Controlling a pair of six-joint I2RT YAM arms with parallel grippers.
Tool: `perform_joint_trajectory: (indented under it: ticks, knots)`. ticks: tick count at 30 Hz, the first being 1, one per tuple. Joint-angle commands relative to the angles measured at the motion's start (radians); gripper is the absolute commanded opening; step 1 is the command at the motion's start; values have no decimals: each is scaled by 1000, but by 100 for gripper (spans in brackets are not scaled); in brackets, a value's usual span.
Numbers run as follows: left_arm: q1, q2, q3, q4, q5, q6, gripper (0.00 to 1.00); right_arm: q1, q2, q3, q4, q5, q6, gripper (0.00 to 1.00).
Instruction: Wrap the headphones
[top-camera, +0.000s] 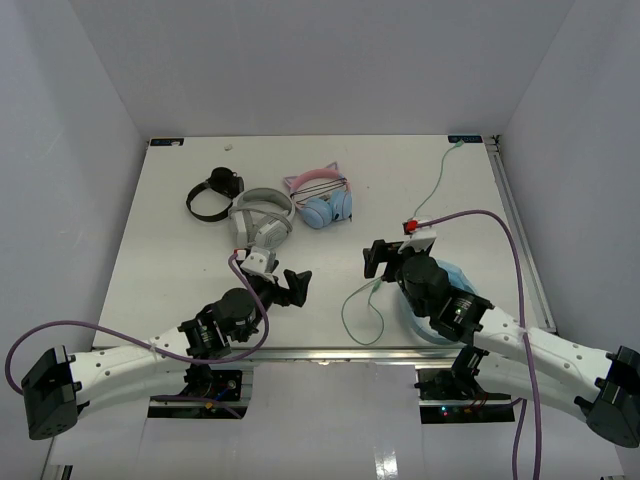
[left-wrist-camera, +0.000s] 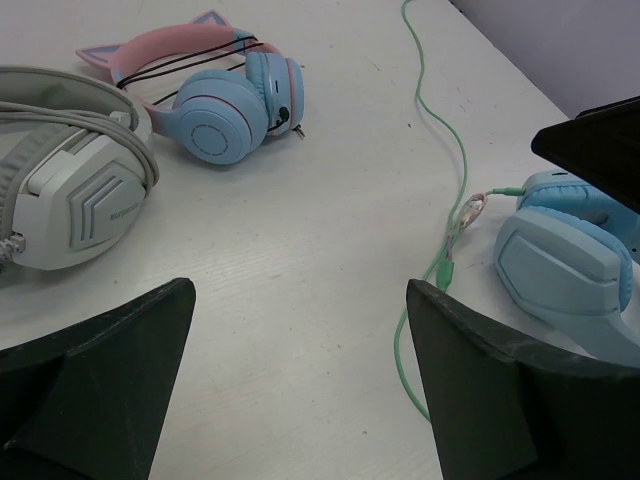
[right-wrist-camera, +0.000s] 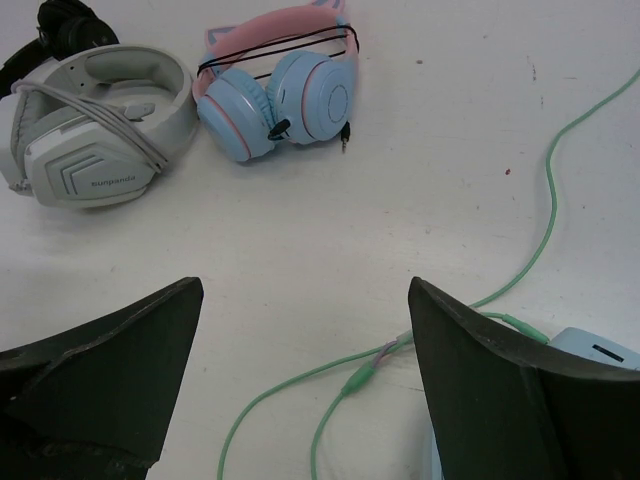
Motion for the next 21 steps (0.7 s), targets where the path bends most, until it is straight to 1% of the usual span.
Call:
perform_joint_trajectory:
  ticks: [1, 3, 4, 7, 8, 10, 12, 14, 16, 17, 19, 21]
  knots:
    - [0, 11, 31, 23, 20, 7, 98, 4, 11, 64, -2, 61, 20, 90]
    - [0, 18, 32, 22, 12, 6, 98, 4, 20, 84, -37, 132, 37, 90]
    - [0, 19, 34, 22, 11, 5, 98, 4, 25, 87, -67, 137, 42, 90]
    - [0, 16, 33, 11, -11, 5, 98, -5, 57, 191, -353, 239, 242, 94]
    - [0, 10, 28, 14, -15, 7, 98, -10, 62, 221, -441, 242, 328, 96]
    - [0, 1, 21, 24, -30, 10, 98, -30, 54, 241, -526, 199, 439, 97]
    - [0, 0, 17, 24, -37, 15, 98, -58, 37, 237, -613, 164, 541, 99]
    - [0, 7, 19, 23, -51, 16, 98, -80, 5, 211, -690, 169, 625, 100]
    - [0, 15, 22, 24, -60, 20, 98, -112, -50, 184, -763, 201, 676, 99]
    - [0, 21, 23, 24, -64, 21, 98, -129, -76, 167, -787, 208, 689, 95]
    - [0, 28, 29, 22, -60, 22, 98, -173, -120, 136, -815, 191, 692, 92]
    - [0, 35, 36, 19, -53, 22, 98, -189, -150, 104, -817, 151, 673, 91]
